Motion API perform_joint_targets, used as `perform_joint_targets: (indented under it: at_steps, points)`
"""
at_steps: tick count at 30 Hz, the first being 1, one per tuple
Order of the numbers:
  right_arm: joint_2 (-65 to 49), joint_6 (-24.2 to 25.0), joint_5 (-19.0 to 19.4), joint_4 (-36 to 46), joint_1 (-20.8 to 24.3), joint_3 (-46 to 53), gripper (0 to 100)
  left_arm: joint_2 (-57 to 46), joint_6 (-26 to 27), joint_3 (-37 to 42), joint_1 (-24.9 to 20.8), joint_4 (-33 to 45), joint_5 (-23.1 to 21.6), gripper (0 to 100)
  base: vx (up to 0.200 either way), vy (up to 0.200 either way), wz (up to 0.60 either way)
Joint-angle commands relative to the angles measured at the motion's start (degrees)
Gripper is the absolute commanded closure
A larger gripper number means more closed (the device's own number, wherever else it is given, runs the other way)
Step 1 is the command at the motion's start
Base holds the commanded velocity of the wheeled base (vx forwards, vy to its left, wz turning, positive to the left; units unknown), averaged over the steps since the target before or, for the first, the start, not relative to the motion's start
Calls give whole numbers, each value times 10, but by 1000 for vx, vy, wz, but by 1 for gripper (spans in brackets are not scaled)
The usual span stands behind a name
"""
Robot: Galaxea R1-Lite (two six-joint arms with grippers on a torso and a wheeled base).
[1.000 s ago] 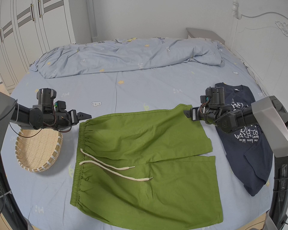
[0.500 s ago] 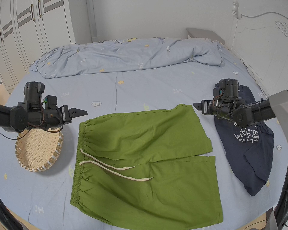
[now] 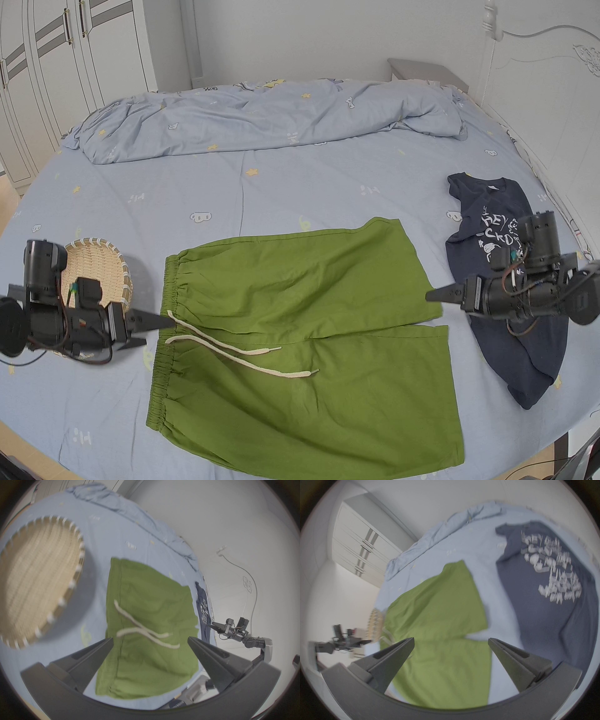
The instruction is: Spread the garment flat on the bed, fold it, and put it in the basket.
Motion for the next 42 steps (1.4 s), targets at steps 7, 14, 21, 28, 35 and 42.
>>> perform_joint_targets:
  at_steps: [7,14,21,28,35,42]
  points:
    - [-147,108,142,-94,5,189,0,-55,-10,169,25,-1,-69,0,0,0,0]
    - [-157,109,161,-102,5,209,0,-3,62,204,32,-5,-52,0,0,0,0]
    - [-162,108,158,-103,12,214,0,59,66,209,69,-67,-40,0,0,0,0]
    - [-166,108,158,-104,12,215,0,85,66,208,73,-89,-40,0,0,0,0]
    - [-165,108,158,-103,13,216,0,116,67,208,73,-114,-41,0,0,0,0]
    - [-165,108,158,-103,10,217,0,130,67,208,48,-124,-47,0,0,0,0]
